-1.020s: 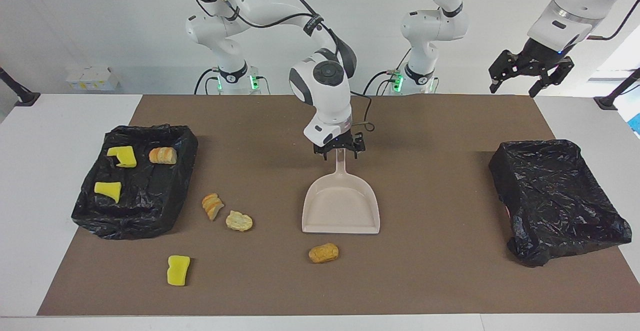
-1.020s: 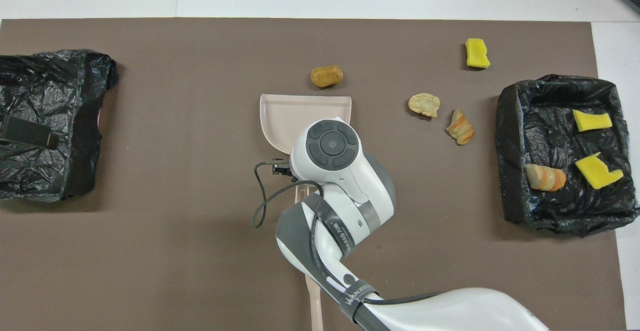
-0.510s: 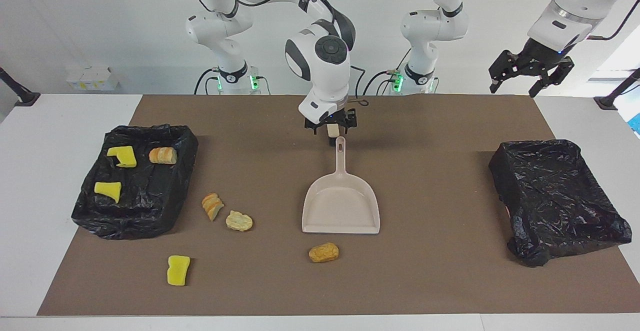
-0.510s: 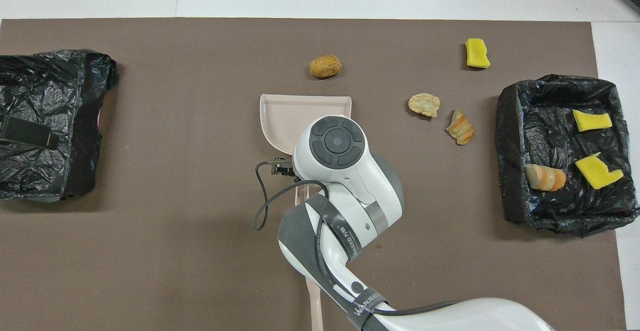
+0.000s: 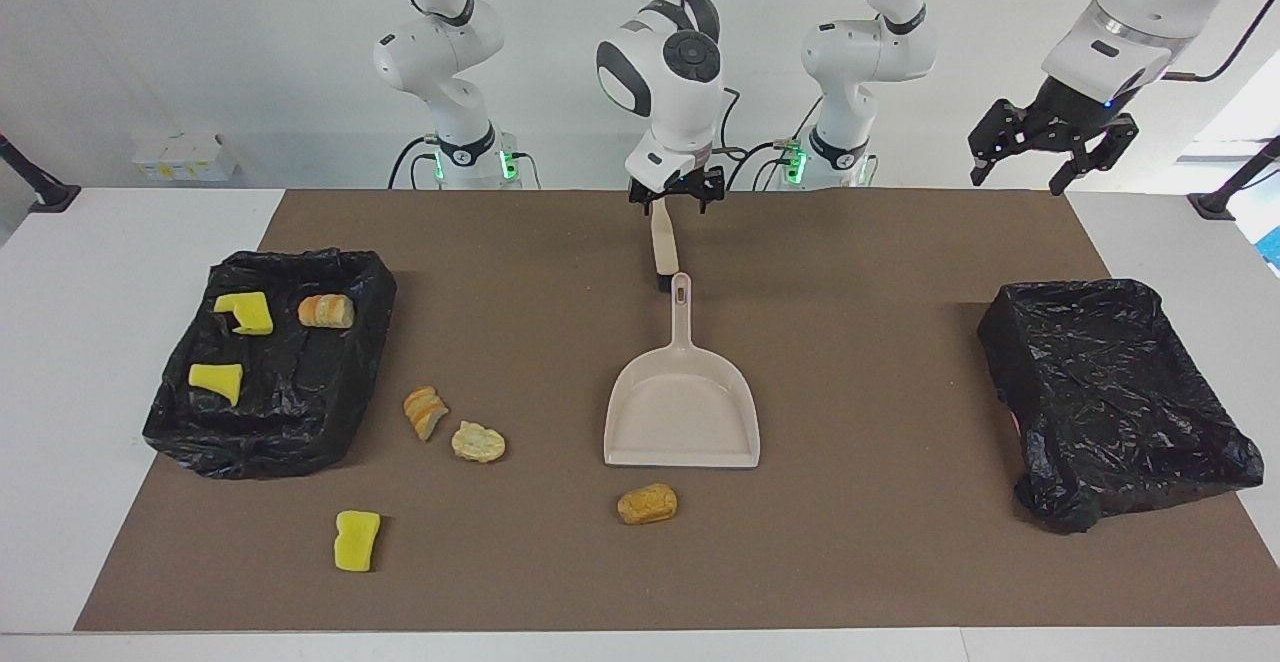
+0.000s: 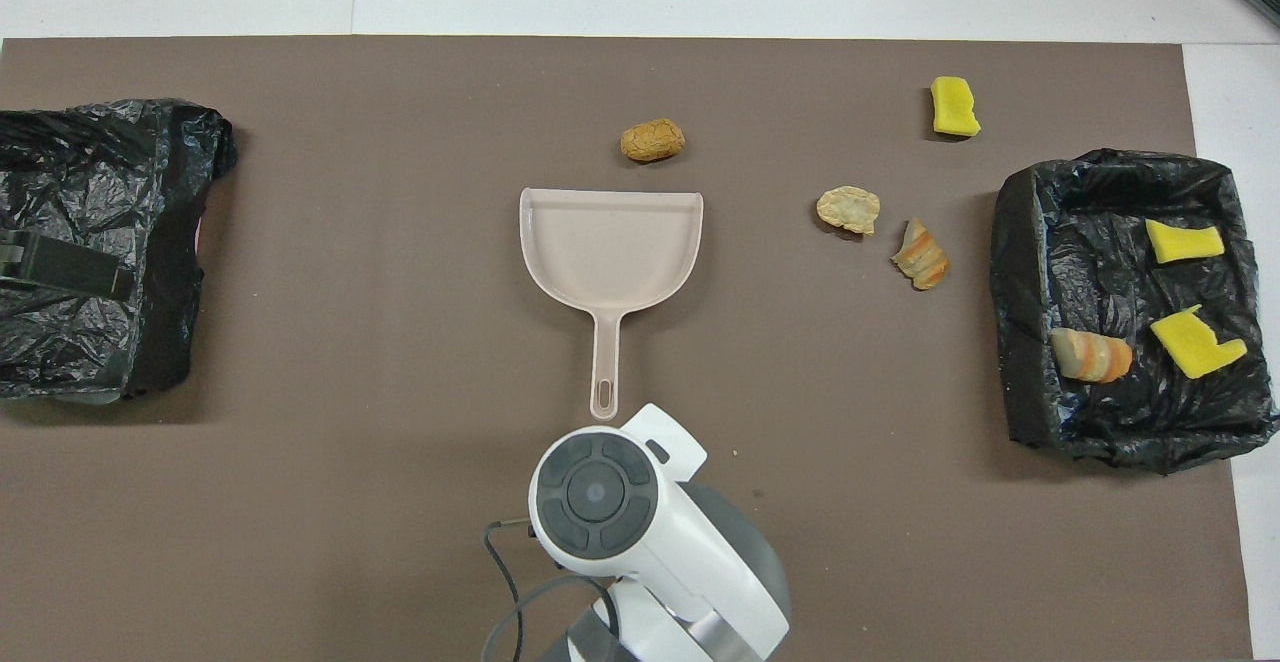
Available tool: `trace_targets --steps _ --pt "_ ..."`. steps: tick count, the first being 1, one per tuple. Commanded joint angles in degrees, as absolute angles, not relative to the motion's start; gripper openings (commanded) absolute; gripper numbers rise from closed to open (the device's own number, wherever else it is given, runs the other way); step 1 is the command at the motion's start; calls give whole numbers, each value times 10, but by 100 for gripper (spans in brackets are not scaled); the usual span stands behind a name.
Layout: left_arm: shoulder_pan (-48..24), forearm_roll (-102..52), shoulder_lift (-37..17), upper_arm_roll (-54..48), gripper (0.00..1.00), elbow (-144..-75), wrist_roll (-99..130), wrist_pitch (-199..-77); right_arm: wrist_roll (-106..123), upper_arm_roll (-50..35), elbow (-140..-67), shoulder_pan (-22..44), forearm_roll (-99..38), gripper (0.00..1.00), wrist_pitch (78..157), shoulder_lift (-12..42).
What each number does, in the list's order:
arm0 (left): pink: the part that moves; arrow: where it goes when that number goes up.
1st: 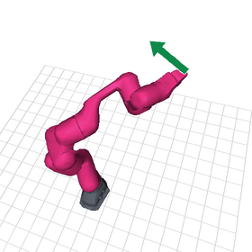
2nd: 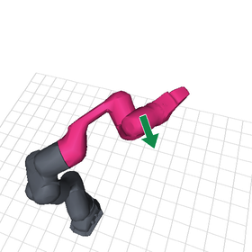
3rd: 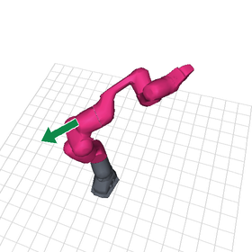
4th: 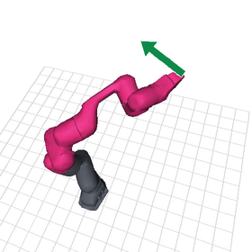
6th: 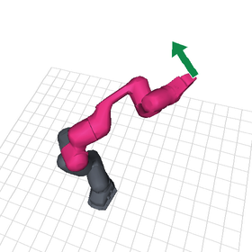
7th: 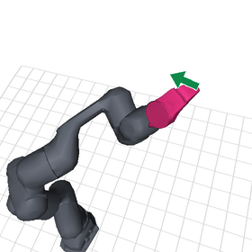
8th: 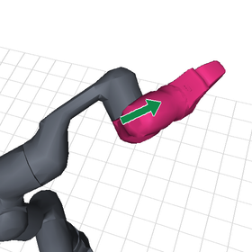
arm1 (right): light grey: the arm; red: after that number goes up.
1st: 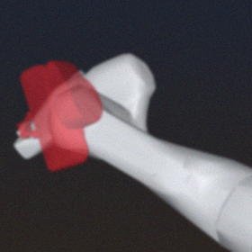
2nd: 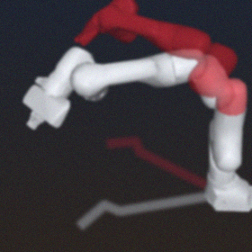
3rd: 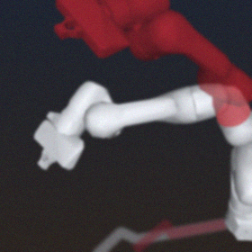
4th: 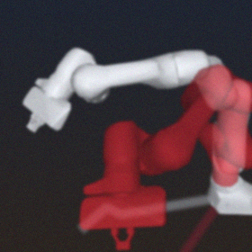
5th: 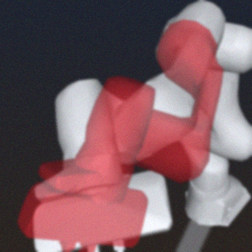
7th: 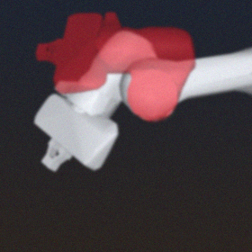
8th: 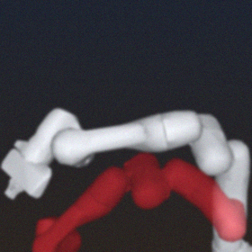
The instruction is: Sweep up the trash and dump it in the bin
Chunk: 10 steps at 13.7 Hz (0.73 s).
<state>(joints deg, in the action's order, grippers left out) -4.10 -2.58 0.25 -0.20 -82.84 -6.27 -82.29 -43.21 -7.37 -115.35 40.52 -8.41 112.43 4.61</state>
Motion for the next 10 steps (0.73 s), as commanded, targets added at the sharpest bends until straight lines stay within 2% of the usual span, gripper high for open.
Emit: trace_targets --steps 1,4,6,8,10 --pt "-61 -19 20 -3 100 -849 -62 -827 -446 -73 -1250 423 -122 100 1168 -19" --pt "-96 -20 21 -3 100 -870 -61 -843 -475 -73 -1296 457 -126 100 1193 -29" --pt "-132 -20 24 -4 100 -902 -24 -877 -510 -73 -1334 482 -131 100 1246 -26" --pt "-174 -20 25 -4 100 -946 17 -920 -515 -73 -1346 488 -134 99 1261 -22" --pt "-211 -20 26 -4 100 -987 67 -960 -516 -74 -1349 489 -134 85 1260 -24"
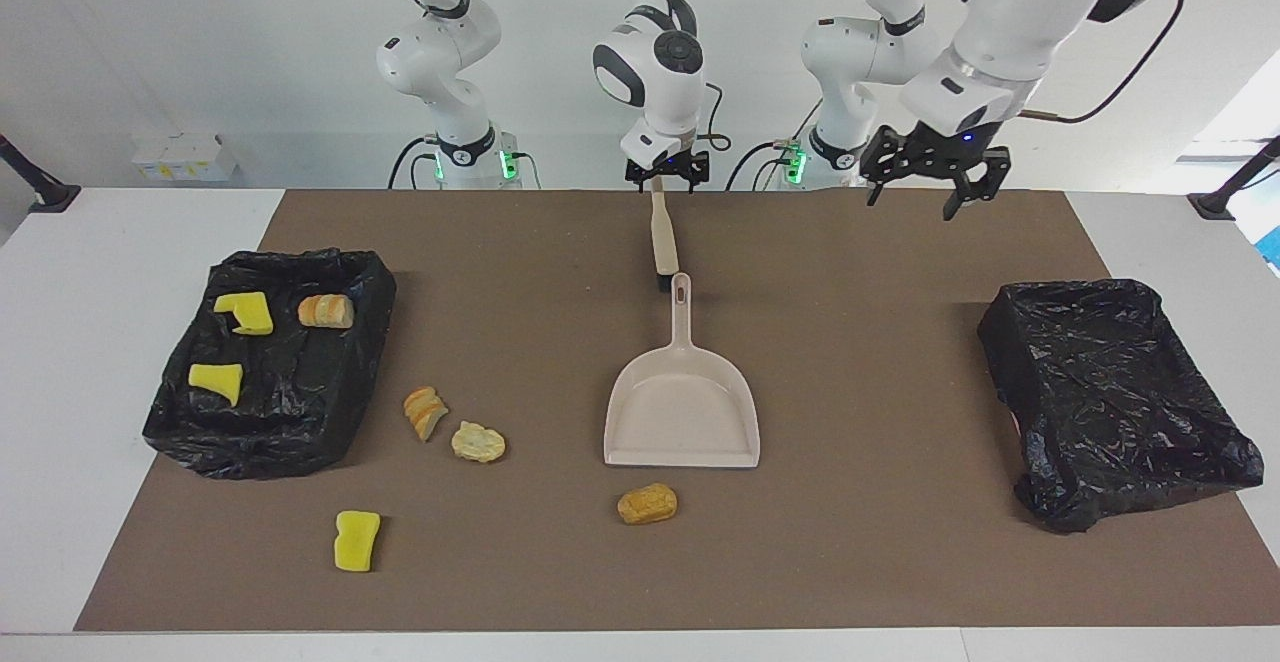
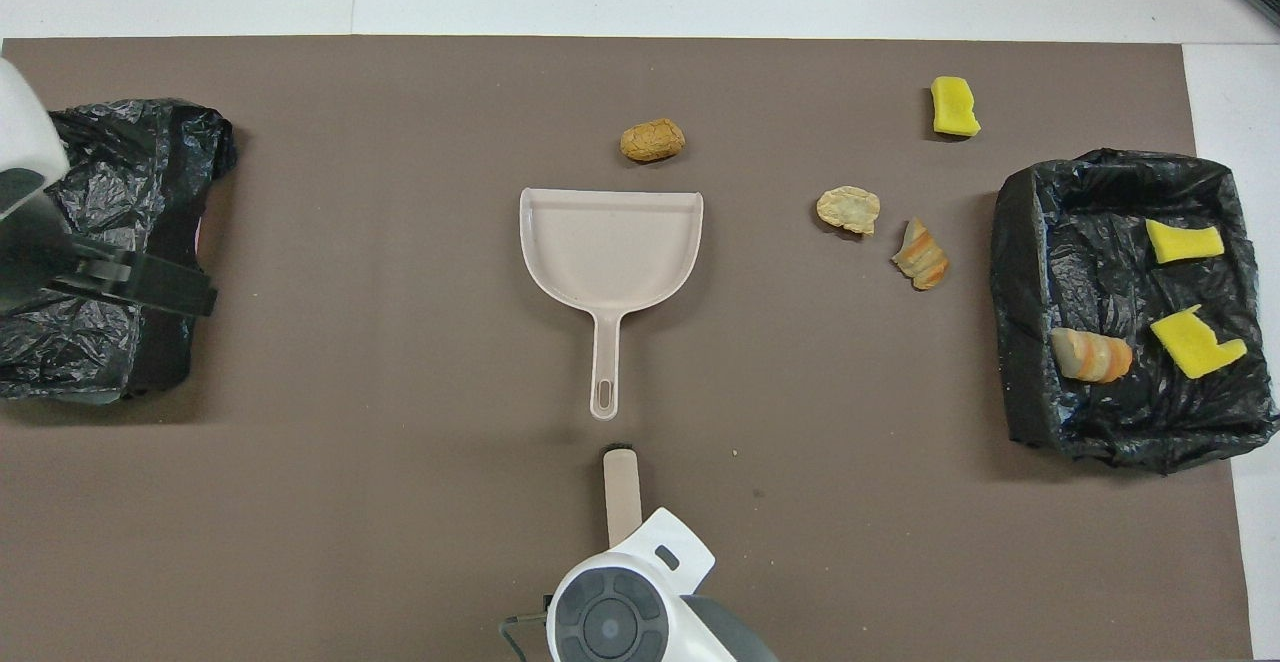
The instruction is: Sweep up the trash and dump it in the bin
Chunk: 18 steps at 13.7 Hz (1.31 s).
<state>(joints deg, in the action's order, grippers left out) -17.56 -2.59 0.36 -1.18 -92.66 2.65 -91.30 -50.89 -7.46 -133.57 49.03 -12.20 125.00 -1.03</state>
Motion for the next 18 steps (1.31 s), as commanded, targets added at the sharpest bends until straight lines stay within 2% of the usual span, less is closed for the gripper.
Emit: trace_targets --steps 1,4,8,13,18 --pt "-227 -20 27 -4 100 -1008 92 -990 -516 -74 -1349 489 -134 76 1260 -23" --pt "-274 -21 18 -4 100 -1054 157 -1060 -509 -74 -1349 489 -157 35 1261 -22" --pt "-347 -21 -12 -4 100 -1099 242 -1141 -505 -73 -1348 489 -158 0 1257 -22" --pt "-404 -20 -78 -4 100 -1104 311 -1212 -502 -68 -1325 474 -157 0 1229 -19" --pt "-407 -19 -122 -3 100 -1107 323 -1264 -423 -66 -1311 348 -143 0 1085 -108"
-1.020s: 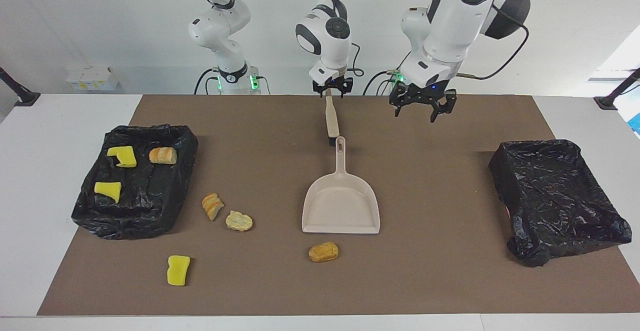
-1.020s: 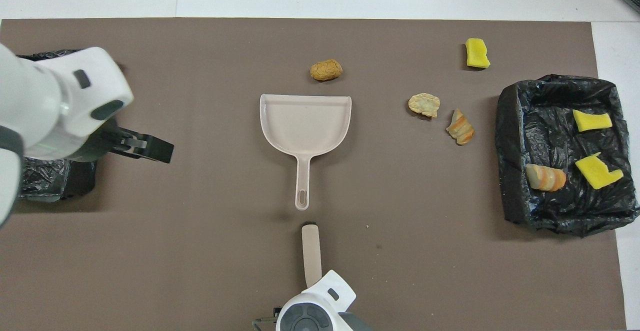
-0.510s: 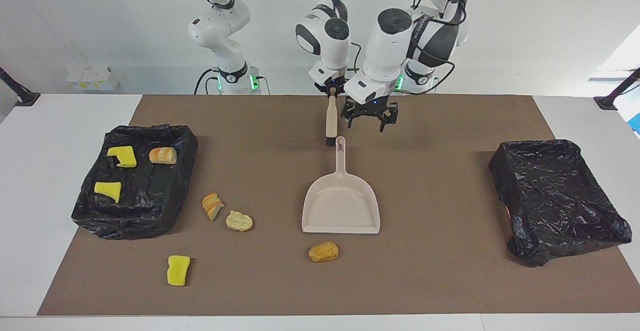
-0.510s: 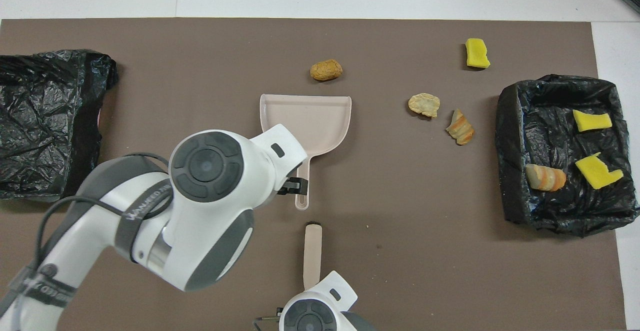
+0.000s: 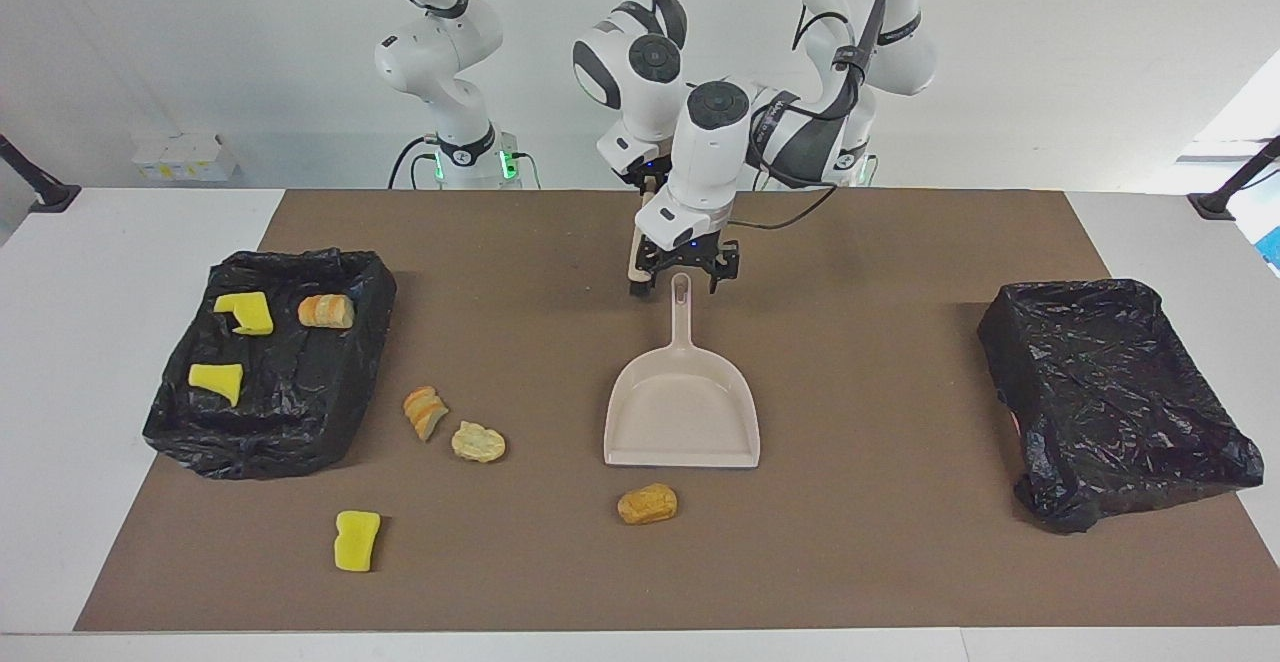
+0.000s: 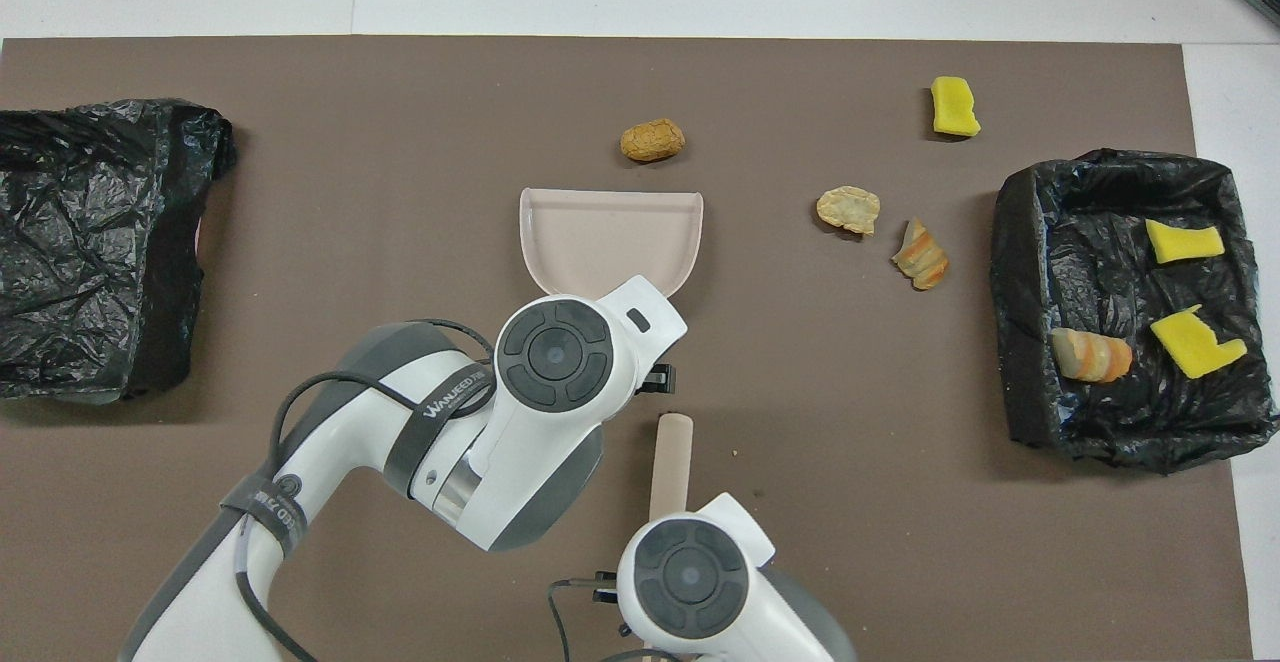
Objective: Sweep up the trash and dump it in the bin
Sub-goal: 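Grasp the dustpan with the left gripper while the right gripper reaches the brush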
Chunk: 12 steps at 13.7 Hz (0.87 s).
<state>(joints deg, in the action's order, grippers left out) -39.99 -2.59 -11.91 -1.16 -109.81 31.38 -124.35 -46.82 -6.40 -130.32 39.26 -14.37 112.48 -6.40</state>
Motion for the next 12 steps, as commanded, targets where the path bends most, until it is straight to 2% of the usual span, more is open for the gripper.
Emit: trace_targets --steps 1,6,10,12 --pt "-405 -19 -123 -3 100 -1107 323 -1266 -400 -66 -1311 324 -128 0 1068 -118" --pt "-405 -19 -141 -3 100 -1122 323 -1293 -344 -67 -1290 244 -28 0 1038 -112" --pt "-401 -18 -153 -3 92 -1111 323 -1303 -265 -67 -1188 161 34 0 1026 -27" --pt "-399 -18 -154 -3 83 -1109 322 -1301 -217 -69 -1122 137 109 0 1035 17"
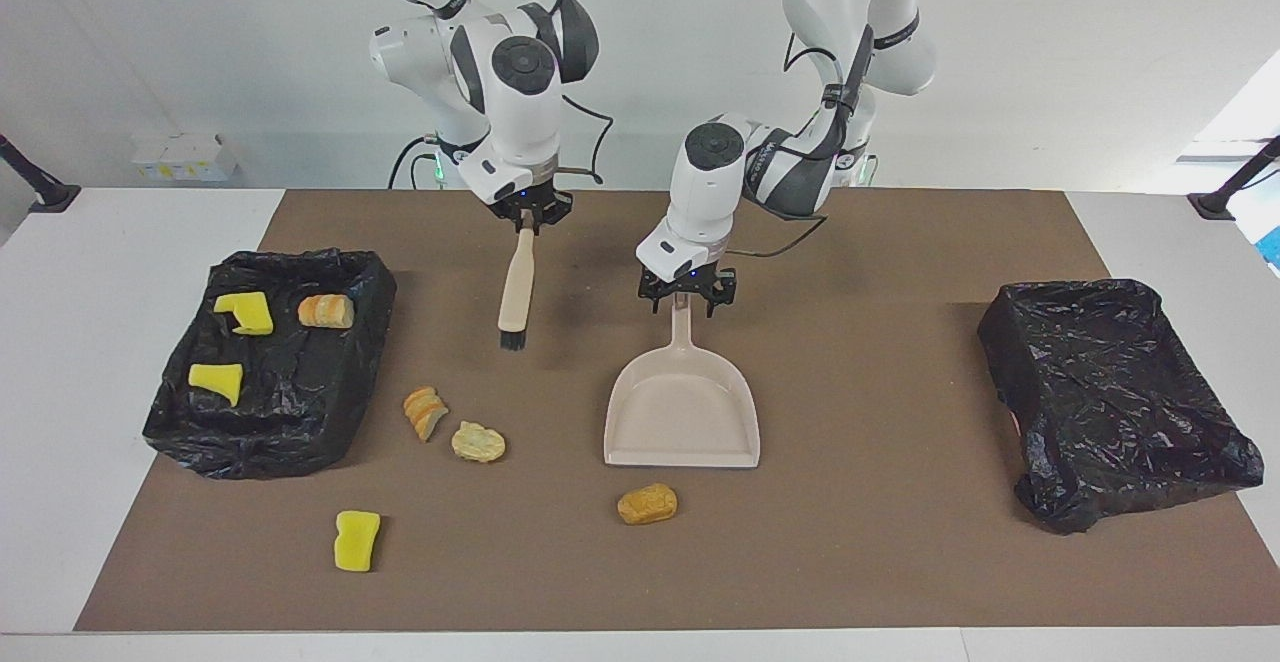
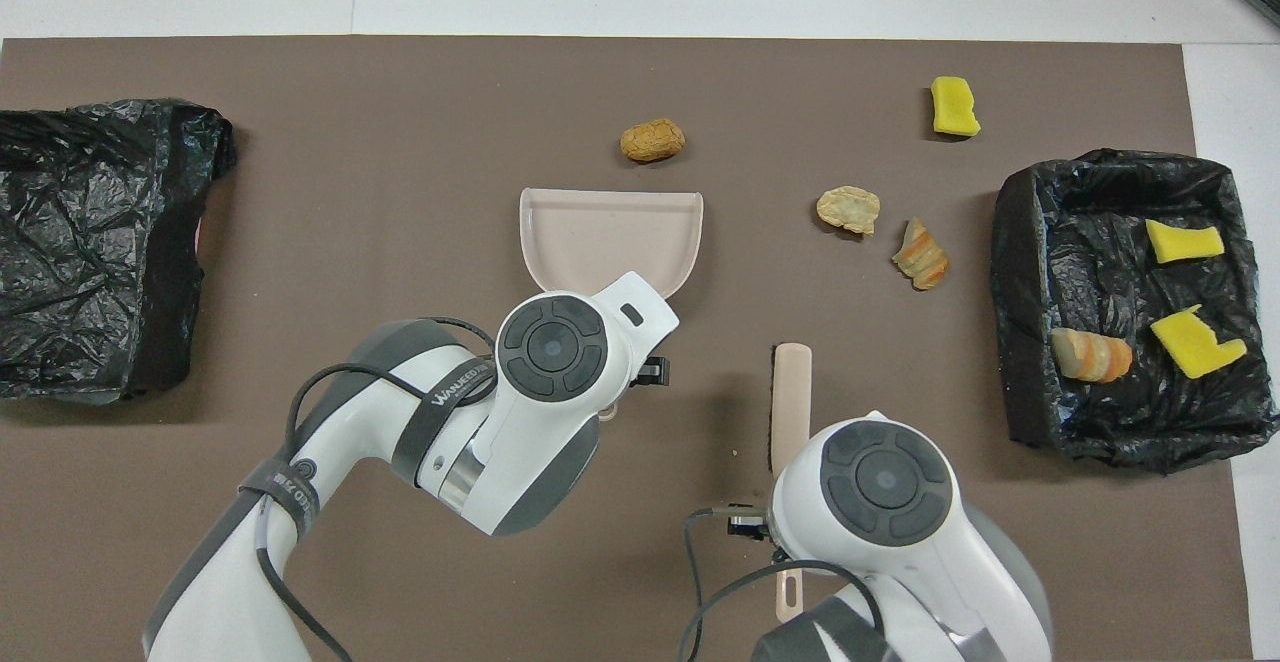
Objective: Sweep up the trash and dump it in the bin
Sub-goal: 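Lift the brush with the right gripper and move it toward the tan chunks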
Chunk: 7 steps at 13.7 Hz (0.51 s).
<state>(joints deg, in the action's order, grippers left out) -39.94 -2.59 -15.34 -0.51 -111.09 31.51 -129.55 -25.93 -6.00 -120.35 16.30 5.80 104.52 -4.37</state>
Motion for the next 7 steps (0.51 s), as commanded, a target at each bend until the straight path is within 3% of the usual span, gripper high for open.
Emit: trace_targets --steps 1,7 --pt "-399 -17 -154 -2 74 -1109 322 -1299 -194 -68 -1093 125 128 0 1035 40" --pt "-400 12 -154 -2 33 -1100 317 -1297 -162 -66 -927 47 155 0 1027 195"
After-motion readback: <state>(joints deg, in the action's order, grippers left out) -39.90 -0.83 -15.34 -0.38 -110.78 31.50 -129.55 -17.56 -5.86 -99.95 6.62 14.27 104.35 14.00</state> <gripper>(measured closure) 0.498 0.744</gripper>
